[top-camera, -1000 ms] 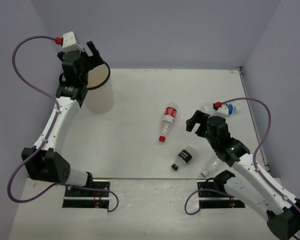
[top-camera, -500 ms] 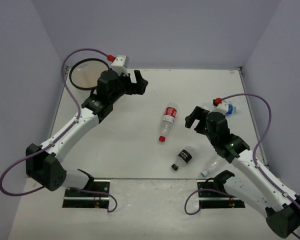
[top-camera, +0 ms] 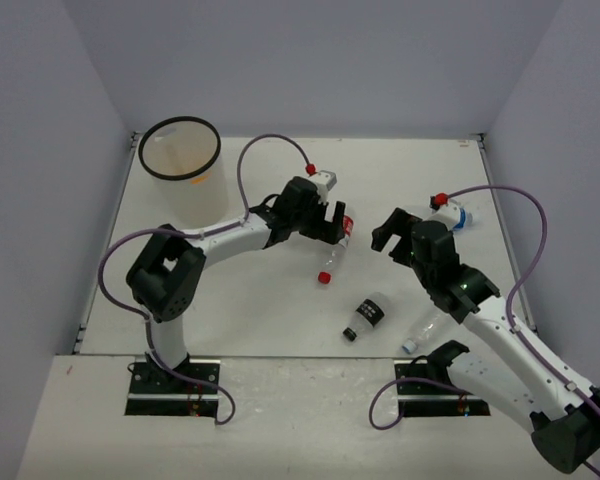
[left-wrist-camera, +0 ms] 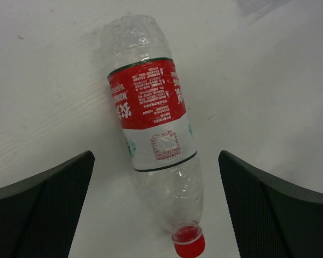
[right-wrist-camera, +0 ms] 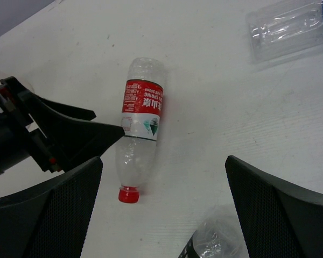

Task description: Put the plastic bottles in the bin

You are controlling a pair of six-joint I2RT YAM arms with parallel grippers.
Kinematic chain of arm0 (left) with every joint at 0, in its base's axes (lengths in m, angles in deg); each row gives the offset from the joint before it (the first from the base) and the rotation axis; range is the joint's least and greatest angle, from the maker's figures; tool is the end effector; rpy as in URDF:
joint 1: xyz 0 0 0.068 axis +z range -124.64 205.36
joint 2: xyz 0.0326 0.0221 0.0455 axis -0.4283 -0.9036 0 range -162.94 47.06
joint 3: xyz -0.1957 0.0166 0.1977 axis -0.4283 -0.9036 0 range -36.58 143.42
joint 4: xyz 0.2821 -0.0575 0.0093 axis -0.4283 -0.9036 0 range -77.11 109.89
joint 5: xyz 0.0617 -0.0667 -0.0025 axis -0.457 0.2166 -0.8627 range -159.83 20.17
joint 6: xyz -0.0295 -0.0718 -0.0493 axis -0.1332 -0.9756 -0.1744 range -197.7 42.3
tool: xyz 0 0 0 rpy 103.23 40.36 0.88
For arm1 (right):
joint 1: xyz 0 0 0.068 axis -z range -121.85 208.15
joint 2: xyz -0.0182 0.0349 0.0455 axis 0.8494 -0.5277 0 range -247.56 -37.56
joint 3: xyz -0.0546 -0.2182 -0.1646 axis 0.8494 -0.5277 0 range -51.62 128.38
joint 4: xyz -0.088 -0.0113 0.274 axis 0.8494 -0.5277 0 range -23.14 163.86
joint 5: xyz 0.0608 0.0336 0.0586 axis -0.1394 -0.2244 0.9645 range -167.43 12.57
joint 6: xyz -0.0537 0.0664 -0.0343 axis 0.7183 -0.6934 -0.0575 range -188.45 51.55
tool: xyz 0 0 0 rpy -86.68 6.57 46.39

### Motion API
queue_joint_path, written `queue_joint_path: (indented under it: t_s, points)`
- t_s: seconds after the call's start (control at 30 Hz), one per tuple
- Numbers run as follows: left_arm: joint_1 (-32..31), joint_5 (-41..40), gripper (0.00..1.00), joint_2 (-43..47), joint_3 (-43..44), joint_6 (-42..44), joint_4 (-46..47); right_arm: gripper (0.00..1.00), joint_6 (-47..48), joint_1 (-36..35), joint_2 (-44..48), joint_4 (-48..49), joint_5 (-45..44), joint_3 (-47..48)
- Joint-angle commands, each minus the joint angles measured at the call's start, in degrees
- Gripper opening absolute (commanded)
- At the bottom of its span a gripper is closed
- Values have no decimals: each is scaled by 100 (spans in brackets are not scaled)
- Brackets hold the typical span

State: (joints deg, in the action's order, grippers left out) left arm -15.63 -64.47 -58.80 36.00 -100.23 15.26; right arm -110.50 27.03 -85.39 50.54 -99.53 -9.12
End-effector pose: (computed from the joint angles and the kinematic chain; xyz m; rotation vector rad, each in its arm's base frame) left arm 0.3561 -0.3195 0.1775 0.4252 2.2853 -0.6901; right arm 0.2287 0.1017 0.2759 0.4298 2.0094 0.4014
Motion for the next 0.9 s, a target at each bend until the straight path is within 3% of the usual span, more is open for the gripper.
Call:
queue_joint_path:
  t_s: [0.0,0.3,0.47,0.57,0.67,0.87]
  points:
    - [-69,489,100,-359,442,-62,299,99,-163,0,-74,-85,-280,151]
    - [-235,-494,99,-1260,1218,219,-620,99,-185,8,46,-120,-400,3]
    - [-240,116,35,-1322,1382,352,-530,99,-210,0,131,-123,-508,-73]
    - [-218,-35,19,-1117,1590,449,-694,99,-163,0,151,-120,-454,-93]
    - [-147,-625,12,-587,1809,644,-879,99,-124,9,216,-125,-339,-154]
    - [589,-1431,19,955,1930,640,-787,99,-59,0,385,-120,-423,-267]
